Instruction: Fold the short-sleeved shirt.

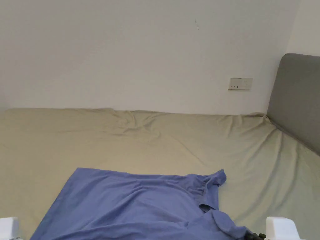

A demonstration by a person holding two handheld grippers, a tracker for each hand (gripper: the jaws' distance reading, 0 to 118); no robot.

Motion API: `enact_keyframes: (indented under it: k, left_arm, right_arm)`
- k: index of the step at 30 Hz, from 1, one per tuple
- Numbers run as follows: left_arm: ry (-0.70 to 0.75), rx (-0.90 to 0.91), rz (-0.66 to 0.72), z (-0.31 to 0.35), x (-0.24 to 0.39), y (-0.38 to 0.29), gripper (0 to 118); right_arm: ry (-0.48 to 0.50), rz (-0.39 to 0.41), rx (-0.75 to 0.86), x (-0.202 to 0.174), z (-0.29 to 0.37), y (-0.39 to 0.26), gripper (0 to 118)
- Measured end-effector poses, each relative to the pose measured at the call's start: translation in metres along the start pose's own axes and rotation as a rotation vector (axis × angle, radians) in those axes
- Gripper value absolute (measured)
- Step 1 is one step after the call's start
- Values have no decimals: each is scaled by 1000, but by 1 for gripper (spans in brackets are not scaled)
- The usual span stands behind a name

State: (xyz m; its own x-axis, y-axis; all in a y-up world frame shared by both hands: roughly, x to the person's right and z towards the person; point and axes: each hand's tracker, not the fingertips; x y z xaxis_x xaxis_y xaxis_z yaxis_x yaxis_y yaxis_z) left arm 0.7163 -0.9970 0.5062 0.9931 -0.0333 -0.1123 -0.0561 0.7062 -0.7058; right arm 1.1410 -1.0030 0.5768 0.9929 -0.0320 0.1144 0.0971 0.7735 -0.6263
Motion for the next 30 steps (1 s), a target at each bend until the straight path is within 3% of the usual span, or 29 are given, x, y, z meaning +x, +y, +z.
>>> enact_keyframes:
  k: [4, 7, 11, 19, 26, 30]
  left_arm:
    - [19, 8, -25, 15, -3, -40, 2]
    - [11, 17, -7, 28, -12, -64, 2]
    - [14, 20, 136, 47, -23, -84, 2]
    - [63, -12, 182, 66, -38, -118, 2]
    - [65, -40, 133, 83, -41, -138, 2]
    - [73, -58, 95, 88, -35, -146, 2]
  right_arm:
    - [-30, -116, 20, 2, 27, -37, 6]
    - [-50, -118, 33, 3, 46, -59, 6]
    - [-76, -197, 17, 5, 66, -84, 6]
    - [-185, -306, -13, 14, 100, -133, 6]
    - [-226, -282, -85, 24, 118, -154, 6]
    - [-265, -189, -138, 17, 123, -158, 6]
